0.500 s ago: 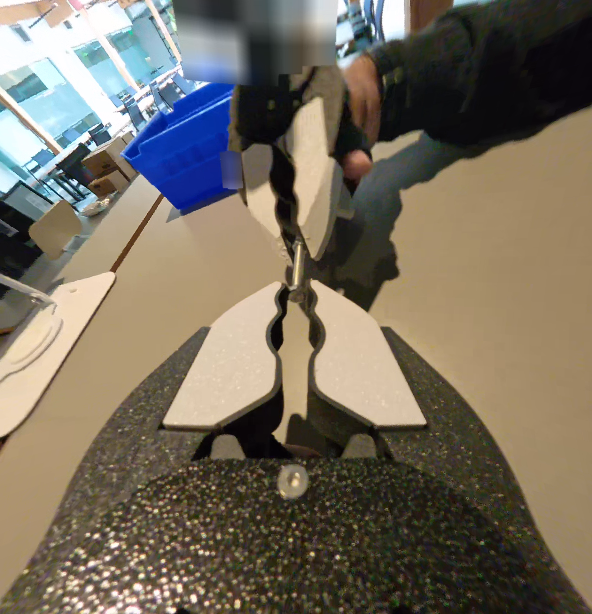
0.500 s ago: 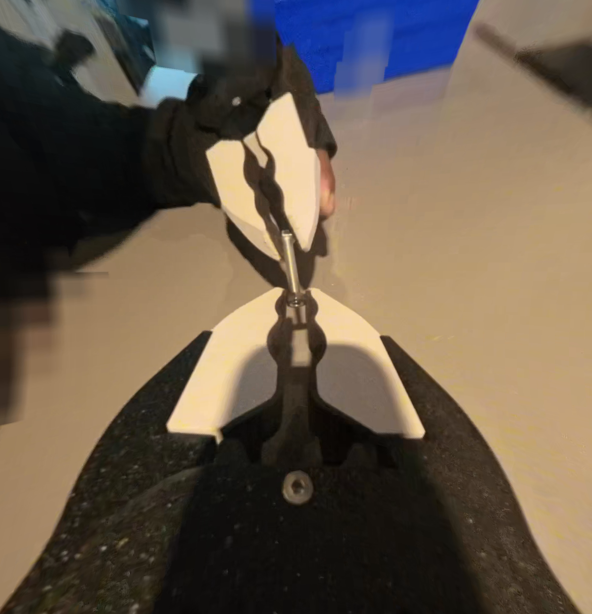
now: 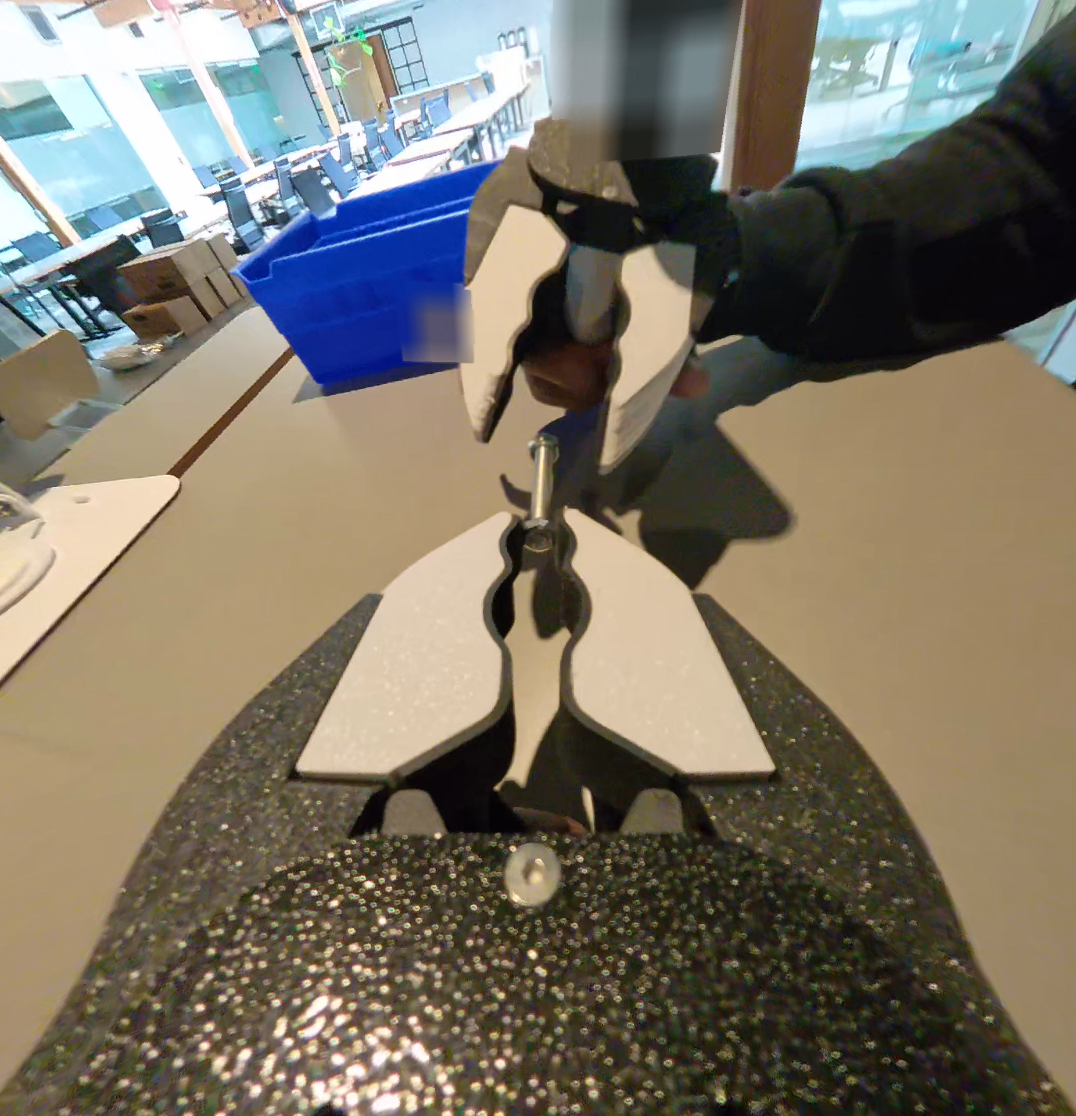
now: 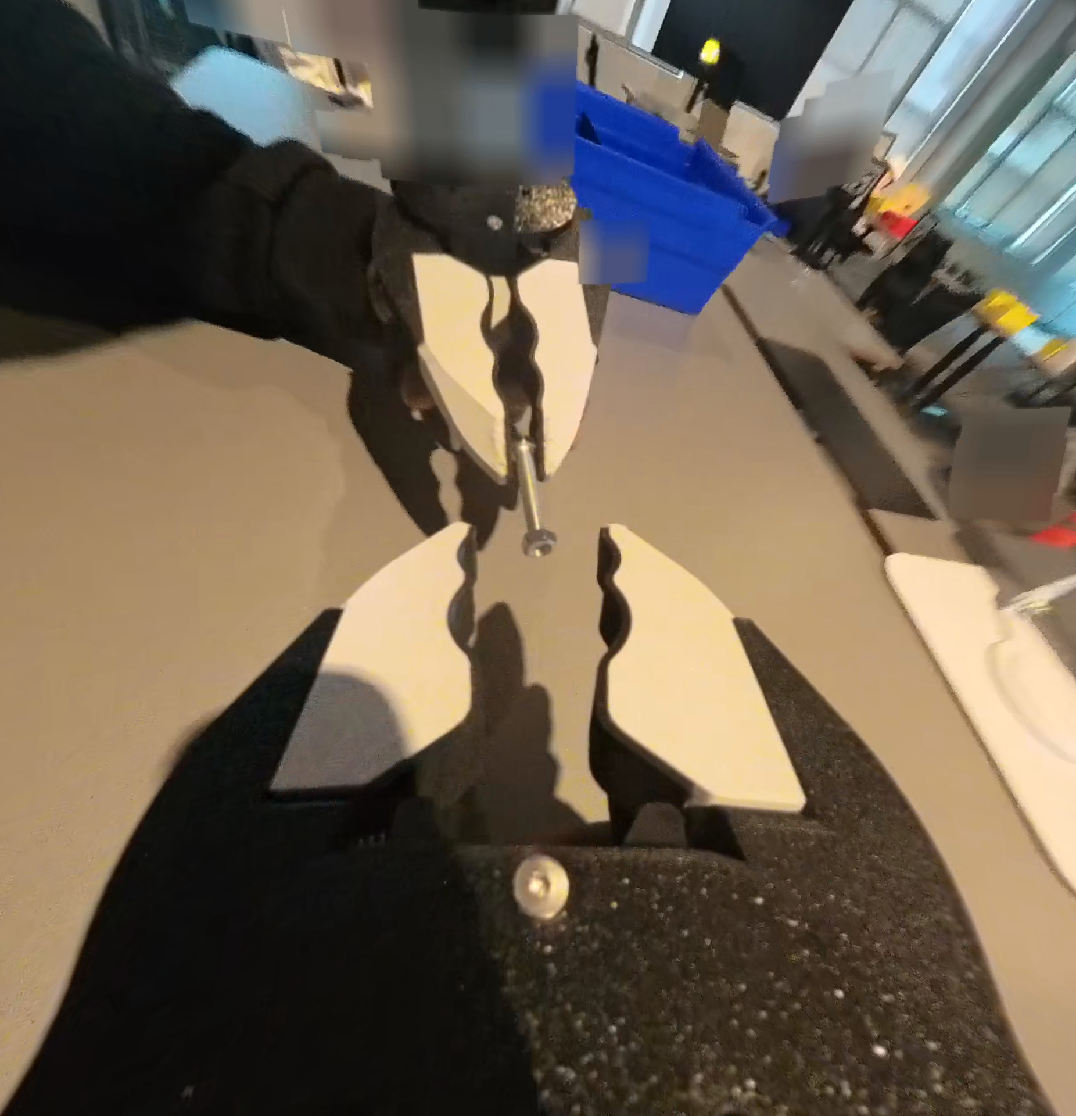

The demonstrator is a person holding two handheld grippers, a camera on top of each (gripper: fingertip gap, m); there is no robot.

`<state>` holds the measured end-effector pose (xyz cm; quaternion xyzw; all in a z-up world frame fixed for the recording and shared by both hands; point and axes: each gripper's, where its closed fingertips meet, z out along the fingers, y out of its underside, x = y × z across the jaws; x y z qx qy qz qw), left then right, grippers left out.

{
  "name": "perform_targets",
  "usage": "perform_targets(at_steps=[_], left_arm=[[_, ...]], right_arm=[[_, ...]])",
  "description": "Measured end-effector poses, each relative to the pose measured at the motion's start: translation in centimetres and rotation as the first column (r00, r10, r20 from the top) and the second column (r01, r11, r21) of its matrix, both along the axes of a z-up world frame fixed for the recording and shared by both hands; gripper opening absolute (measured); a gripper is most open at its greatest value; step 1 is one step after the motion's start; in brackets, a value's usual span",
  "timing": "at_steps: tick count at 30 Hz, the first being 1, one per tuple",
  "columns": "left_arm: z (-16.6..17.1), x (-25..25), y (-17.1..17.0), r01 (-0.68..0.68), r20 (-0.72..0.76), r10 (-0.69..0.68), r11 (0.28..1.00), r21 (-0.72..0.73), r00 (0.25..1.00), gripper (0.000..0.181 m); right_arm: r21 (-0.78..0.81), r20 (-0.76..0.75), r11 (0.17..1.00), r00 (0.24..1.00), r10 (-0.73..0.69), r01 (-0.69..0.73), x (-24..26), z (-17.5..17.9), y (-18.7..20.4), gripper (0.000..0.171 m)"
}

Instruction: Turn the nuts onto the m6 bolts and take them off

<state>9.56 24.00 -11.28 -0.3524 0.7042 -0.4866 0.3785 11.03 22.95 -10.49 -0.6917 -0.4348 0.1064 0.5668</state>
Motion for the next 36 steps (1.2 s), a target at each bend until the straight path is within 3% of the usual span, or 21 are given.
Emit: perform_targets(at_steps=[4, 8, 10, 12, 14, 15, 18, 20, 24, 28, 32, 34, 36], left_arm=[[0.4, -0.3, -0.5, 0.036, 0.004, -0.036, 0.998, -0.049, 0.999, 0.01], [0.0, -0.2, -0.8, 0.038, 0.005, -0.038, 0.999, 0.017, 0.999, 0.01], [-0.9, -0.2, -0.9, 0.03, 0.003, -0.03, 0.99, 0.138, 1.0, 0.01], [-1.7, -0.1, -1.0, 0.025, 0.003, -0.027, 0.971, 0.237, 1.0, 0.01], [-1.7, 0.2, -1.0, 0.01, 0.013, -0.014, 0.969, 0.247, 1.0, 0.01], [-1.4, 0.2, -0.9, 0.001, 0.021, -0.006, 0.975, 0.223, 1.0, 0.01], [-0.8, 0.2, -0.4, -0.011, 0.028, 0.006, 0.986, 0.165, 1.0, 0.01], [-0.4, 0.1, -0.2, -0.011, 0.033, 0.007, 0.992, 0.124, 0.999, 0.01], [-0.1, -0.1, -0.3, 0.001, 0.026, -0.003, 0.998, 0.069, 1.0, 0.01], [-0.6, 0.0, -0.5, 0.011, -0.002, -0.011, 0.997, 0.083, 1.0, 0.01], [-1.3, 0.1, -0.4, -0.003, -0.016, 0.005, 0.988, 0.157, 1.0, 0.01], [-2.0, 0.2, -0.2, -0.016, -0.026, 0.022, 0.971, 0.239, 0.999, 0.01], [-2.8, 0.1, -0.1, -0.016, -0.037, 0.029, 0.948, 0.318, 0.999, 0.01]], right_arm=[[0.033, 0.082, 0.999, 0.996, -0.02, 0.017, -0.1, -0.5, 0.1, 0.019], [-0.116, 0.014, 0.993, 1.0, 0.015, -0.014, -0.5, -1.2, -0.4, 0.011], [-0.301, -0.111, 0.952, 0.994, 0.021, -0.054, -0.8, -1.6, -0.9, 0.011], [-0.515, -0.296, 0.845, 0.955, -0.017, -0.145, -1.1, -1.8, -1.6, 0.011], [-0.609, -0.459, 0.753, 0.885, -0.078, -0.249, -1.2, -1.4, -1.7, 0.011], [-0.604, -0.49, 0.754, 0.867, -0.095, -0.259, -0.9, -1.3, -1.4, 0.011], [-0.488, -0.393, 0.858, 0.918, -0.051, -0.161, -0.1, -1.2, -0.7, 0.032], [-0.352, -0.276, 0.93, 0.961, 0.004, -0.105, 0.0, -0.6, -0.8, 0.036], [-0.107, -0.063, 0.994, 0.998, 0.025, -0.032, -0.1, 0.0, -0.6, 0.032], [-0.014, 0.029, 1.0, 1.0, 0.01, -0.01, -0.2, -0.1, -0.4, 0.022], [-0.108, 0.087, 0.994, 0.996, -0.01, 0.019, -0.1, -1.7, -0.2, 0.01], [-0.279, 0.018, 0.96, 0.999, -0.033, 0.037, -0.1, -2.8, -0.2, 0.01], [-0.489, -0.136, 0.872, 0.987, -0.084, 0.007, -0.3, -3.5, -0.5, 0.01]])
